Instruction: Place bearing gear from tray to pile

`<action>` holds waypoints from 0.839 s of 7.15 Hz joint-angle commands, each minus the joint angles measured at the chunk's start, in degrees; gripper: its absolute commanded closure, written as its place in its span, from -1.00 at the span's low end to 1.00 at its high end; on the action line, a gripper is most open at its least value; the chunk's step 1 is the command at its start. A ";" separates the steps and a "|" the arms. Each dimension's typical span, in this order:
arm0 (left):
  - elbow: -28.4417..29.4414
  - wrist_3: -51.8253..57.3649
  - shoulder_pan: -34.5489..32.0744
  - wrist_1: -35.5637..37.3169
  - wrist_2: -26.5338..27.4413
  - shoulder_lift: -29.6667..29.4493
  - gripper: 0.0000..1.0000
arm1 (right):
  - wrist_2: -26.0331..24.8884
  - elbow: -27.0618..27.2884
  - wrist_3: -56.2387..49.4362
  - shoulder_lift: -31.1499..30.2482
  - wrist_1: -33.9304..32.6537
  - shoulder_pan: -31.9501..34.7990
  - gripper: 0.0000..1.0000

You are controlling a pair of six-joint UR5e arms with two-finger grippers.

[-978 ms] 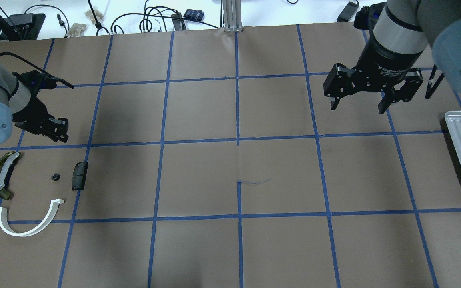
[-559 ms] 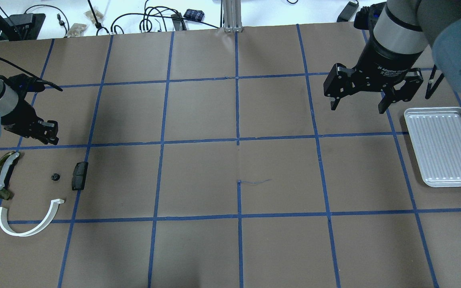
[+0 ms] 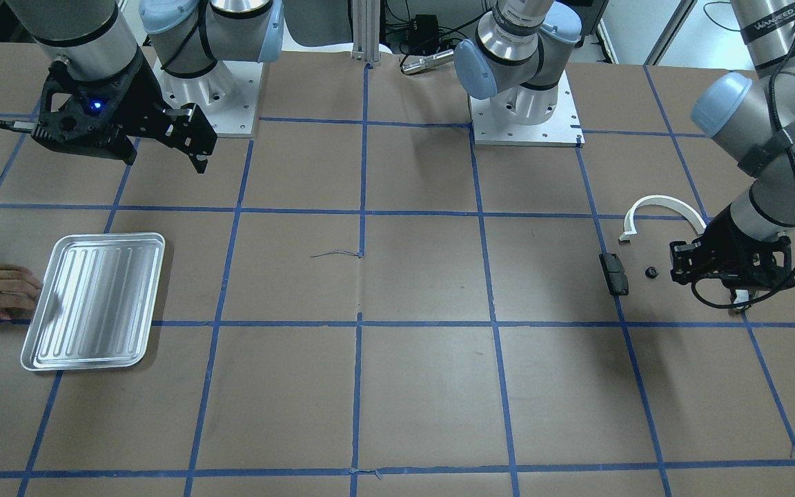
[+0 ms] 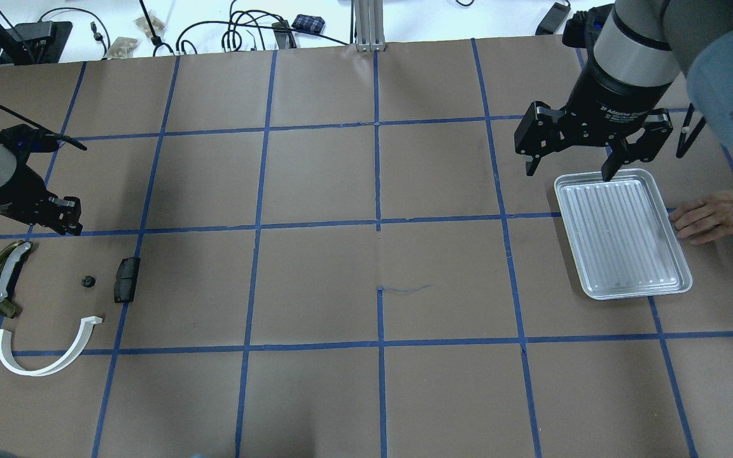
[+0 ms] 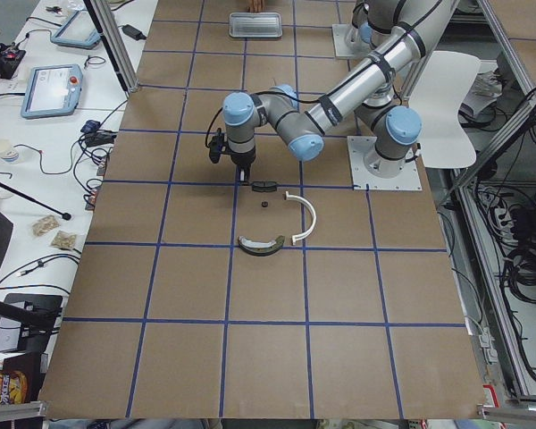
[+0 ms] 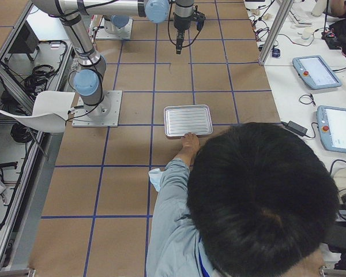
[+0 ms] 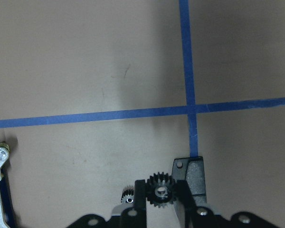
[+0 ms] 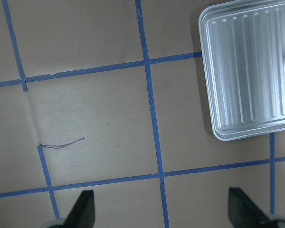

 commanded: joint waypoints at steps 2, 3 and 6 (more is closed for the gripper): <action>-0.14 2.66 3.50 1.76 -1.18 -3.21 1.00 | 0.01 -0.08 0.00 -0.09 0.00 0.00 -1.00; -0.23 2.66 4.12 3.34 -1.70 -4.44 1.00 | -0.08 -0.08 0.00 -0.09 0.09 0.00 -1.00; -0.31 2.75 7.27 3.79 -1.62 -6.91 1.00 | 0.01 -0.08 0.00 -0.09 0.09 0.00 -1.00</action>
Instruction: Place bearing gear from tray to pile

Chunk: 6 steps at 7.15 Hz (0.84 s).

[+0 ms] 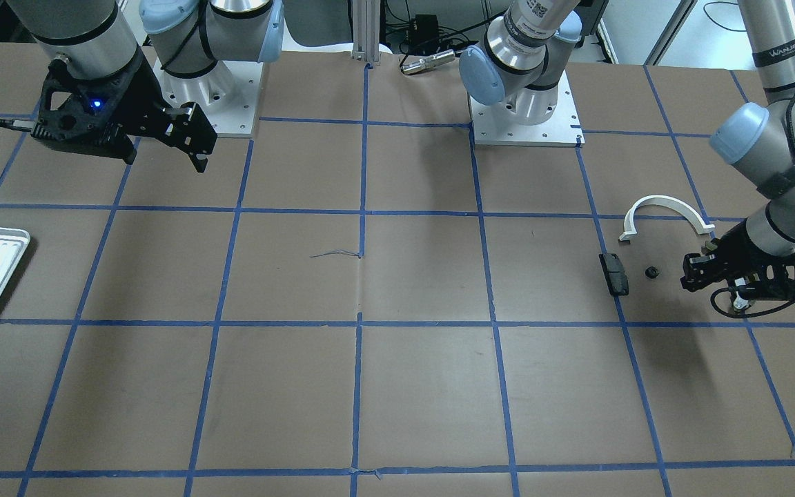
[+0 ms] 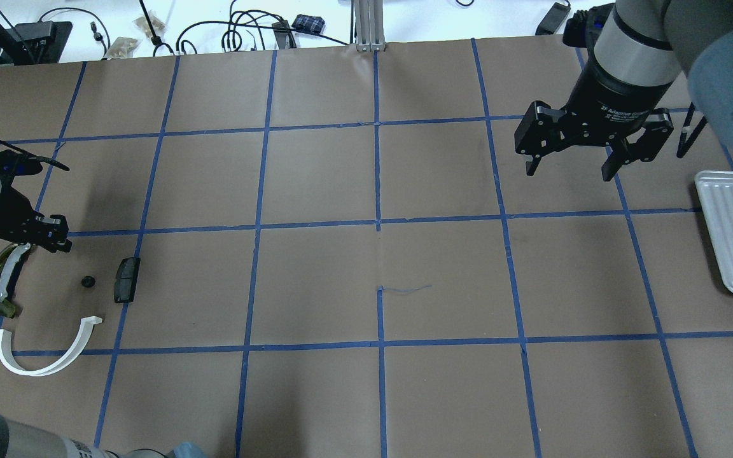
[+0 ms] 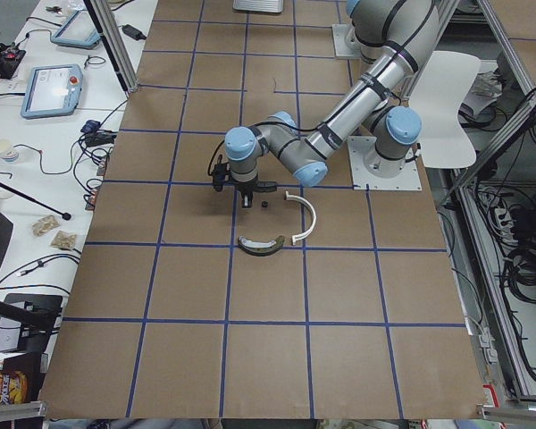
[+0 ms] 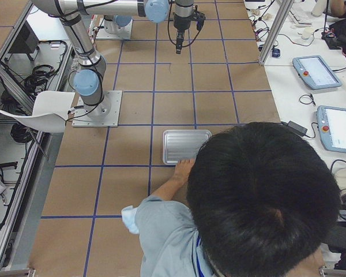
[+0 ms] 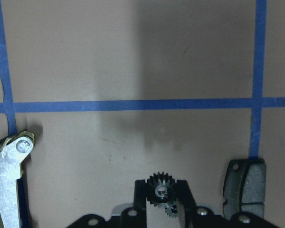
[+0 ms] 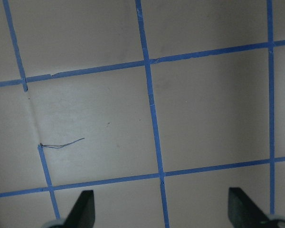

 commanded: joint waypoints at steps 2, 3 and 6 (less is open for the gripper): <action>-0.84 -0.34 2.10 0.26 0.07 -1.83 1.00 | -0.01 0.08 0.00 0.00 0.00 0.00 -1.00; -2.07 -0.52 2.10 1.13 0.07 -1.22 1.00 | 0.07 0.00 0.00 0.00 0.00 0.00 -1.00; -6.02 -0.34 2.01 6.41 0.24 -0.61 0.86 | 0.07 0.00 0.00 0.00 0.09 0.00 -1.00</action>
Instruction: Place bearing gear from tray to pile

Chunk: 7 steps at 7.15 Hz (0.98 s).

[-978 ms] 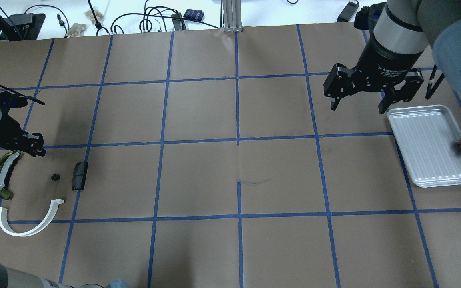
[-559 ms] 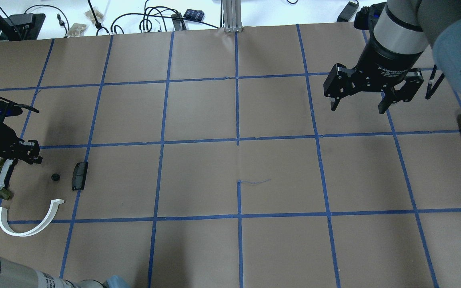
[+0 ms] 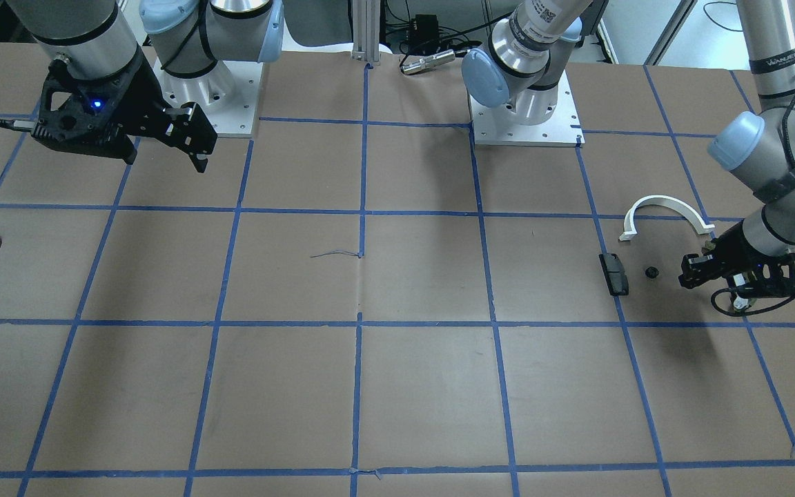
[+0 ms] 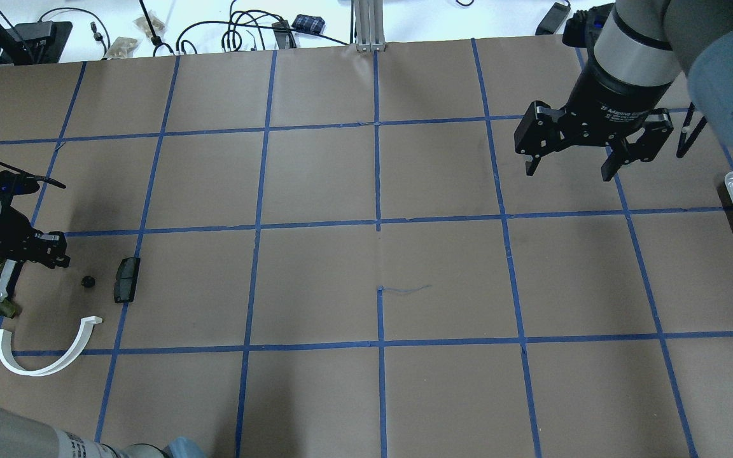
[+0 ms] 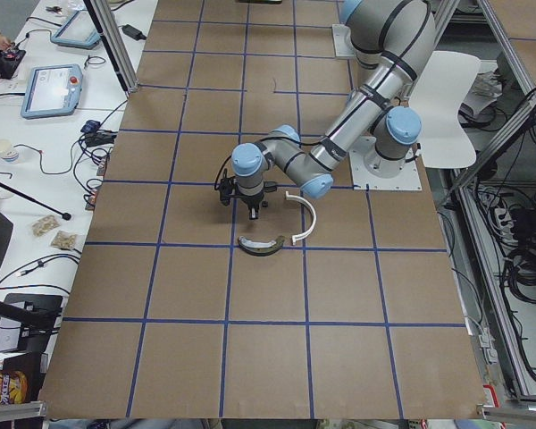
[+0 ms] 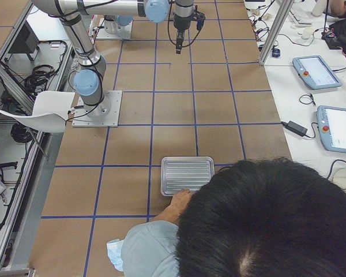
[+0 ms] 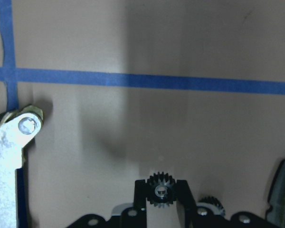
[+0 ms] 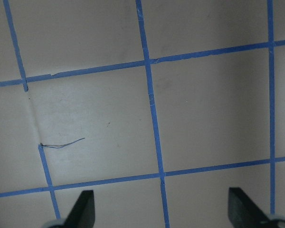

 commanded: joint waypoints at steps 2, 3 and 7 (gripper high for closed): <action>-2.02 -0.25 -0.07 1.63 -0.27 0.72 0.86 | 0.00 -0.09 0.00 0.00 0.07 0.00 -1.00; -2.19 -0.25 -0.07 1.63 -0.35 0.73 0.81 | 0.00 -0.09 0.00 0.00 0.07 0.00 -1.00; -1.24 -0.68 -0.68 0.93 -0.36 1.68 -0.61 | 0.09 0.00 0.00 0.00 0.07 0.00 -1.00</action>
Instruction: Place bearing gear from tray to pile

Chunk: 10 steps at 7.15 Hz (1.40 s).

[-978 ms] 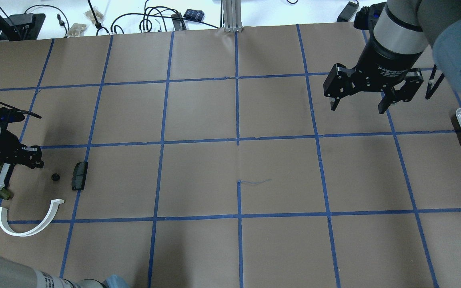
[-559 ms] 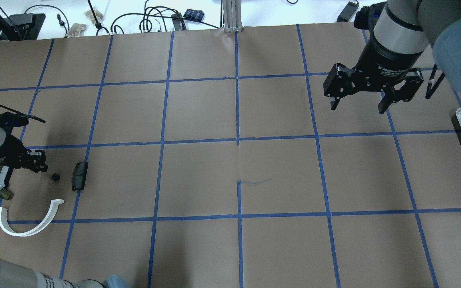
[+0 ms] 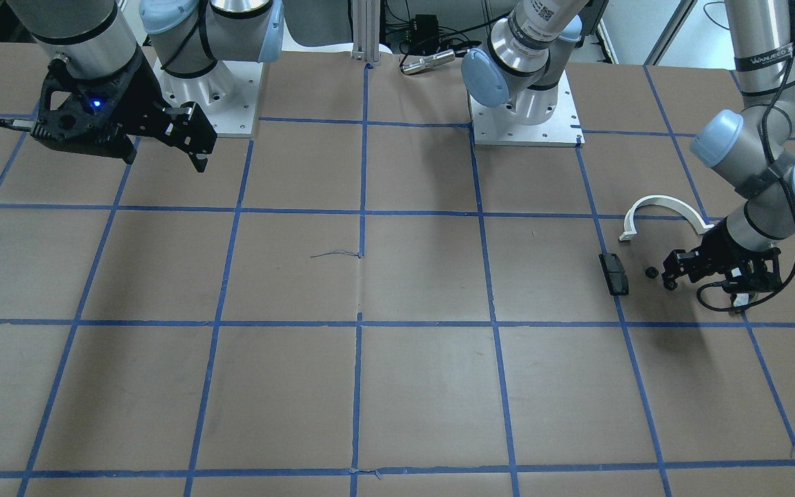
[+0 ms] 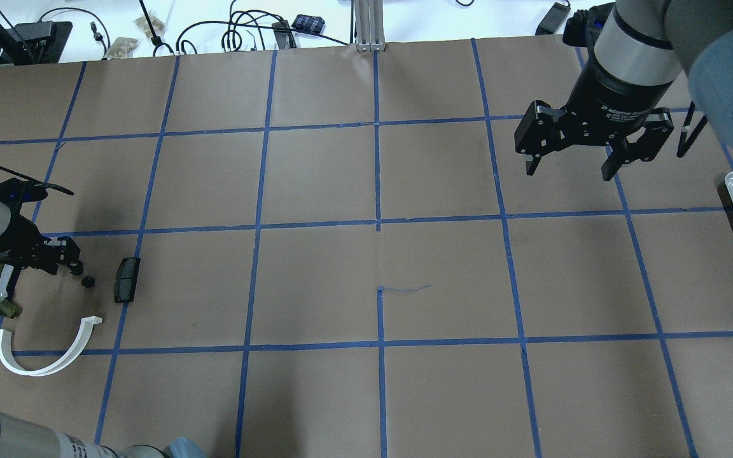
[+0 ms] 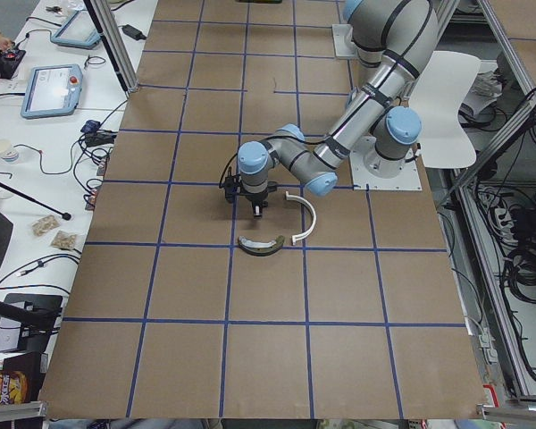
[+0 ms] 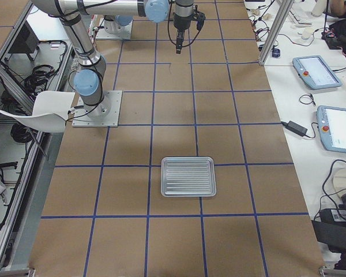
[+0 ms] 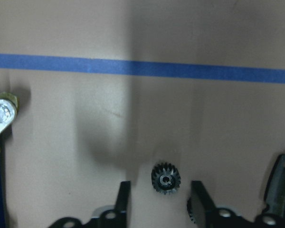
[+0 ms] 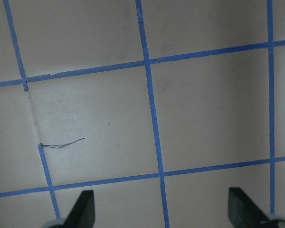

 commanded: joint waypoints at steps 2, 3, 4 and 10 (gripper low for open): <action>4.66 -6.87 -4.36 -8.10 -0.32 5.50 -0.70 | 0.02 0.07 0.00 0.00 0.01 0.00 -1.00; 11.39 -15.35 -10.48 -18.96 -0.41 8.14 -0.70 | 0.10 0.07 0.00 0.00 0.01 0.00 -1.00; 18.59 -24.05 -17.07 -29.07 -0.32 9.82 -0.70 | 0.11 -0.01 0.00 0.00 -0.08 0.00 -1.00; 28.25 -44.70 -42.10 -39.37 -0.40 16.34 -0.98 | 0.02 -0.01 -0.09 -0.61 0.01 0.00 -1.00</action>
